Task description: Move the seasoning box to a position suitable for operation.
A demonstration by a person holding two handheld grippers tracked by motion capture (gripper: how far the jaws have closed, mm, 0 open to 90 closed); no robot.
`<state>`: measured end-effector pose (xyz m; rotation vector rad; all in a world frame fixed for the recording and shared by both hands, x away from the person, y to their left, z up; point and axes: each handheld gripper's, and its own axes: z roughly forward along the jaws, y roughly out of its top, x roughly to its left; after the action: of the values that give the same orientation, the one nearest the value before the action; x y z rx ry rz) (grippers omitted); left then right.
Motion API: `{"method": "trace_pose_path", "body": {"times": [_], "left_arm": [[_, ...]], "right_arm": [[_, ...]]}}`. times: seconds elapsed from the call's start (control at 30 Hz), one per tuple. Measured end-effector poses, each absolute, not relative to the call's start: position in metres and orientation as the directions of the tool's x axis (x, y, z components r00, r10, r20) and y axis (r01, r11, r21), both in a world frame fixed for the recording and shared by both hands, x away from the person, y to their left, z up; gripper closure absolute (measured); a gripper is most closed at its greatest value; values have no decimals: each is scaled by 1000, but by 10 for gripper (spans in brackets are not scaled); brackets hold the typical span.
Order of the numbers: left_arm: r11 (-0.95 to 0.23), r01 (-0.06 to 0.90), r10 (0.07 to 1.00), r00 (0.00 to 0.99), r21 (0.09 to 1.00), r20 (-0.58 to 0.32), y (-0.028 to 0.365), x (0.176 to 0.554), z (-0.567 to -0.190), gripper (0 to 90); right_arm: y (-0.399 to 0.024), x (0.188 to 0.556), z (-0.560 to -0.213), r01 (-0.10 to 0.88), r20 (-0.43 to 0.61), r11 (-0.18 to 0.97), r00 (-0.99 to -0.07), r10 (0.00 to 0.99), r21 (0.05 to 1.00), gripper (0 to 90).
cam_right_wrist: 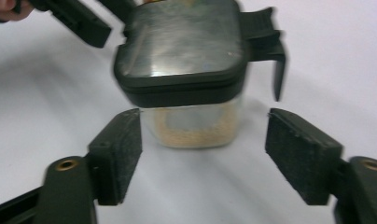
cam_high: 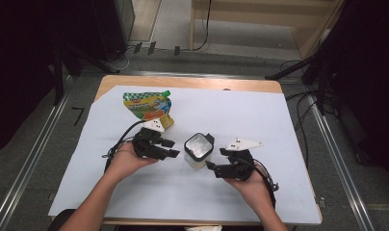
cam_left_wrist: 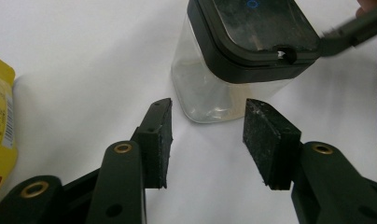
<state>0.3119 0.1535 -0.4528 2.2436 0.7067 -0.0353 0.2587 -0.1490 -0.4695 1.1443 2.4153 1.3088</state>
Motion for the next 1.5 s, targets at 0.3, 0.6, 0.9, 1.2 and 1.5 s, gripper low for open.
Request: {"method": "trace_pose_path", "body": {"times": [0.3, 0.6, 0.9, 1.2, 1.5], "left_arm": [[-566, 490, 466, 854, 663, -233, 150, 308, -453, 738], [-570, 523, 475, 839, 634, -265, 144, 306, -464, 898], [-579, 517, 487, 839, 630, -242, 129, 303, -472, 900], [-588, 515, 484, 842, 624, -239, 129, 305, -473, 900], [-582, 524, 479, 839, 621, -259, 132, 312, -475, 900]], "right_arm": [[-167, 274, -474, 561, 217, 306, -679, 701, 769, 555], [-167, 288, -477, 525, 178, 356, -718, 672, 773, 900], [-150, 300, -486, 533, 173, 383, -724, 668, 755, 900], [-148, 301, -487, 546, 178, 391, -721, 670, 741, 900], [-146, 294, -484, 562, 197, 409, -729, 656, 719, 900]]}}
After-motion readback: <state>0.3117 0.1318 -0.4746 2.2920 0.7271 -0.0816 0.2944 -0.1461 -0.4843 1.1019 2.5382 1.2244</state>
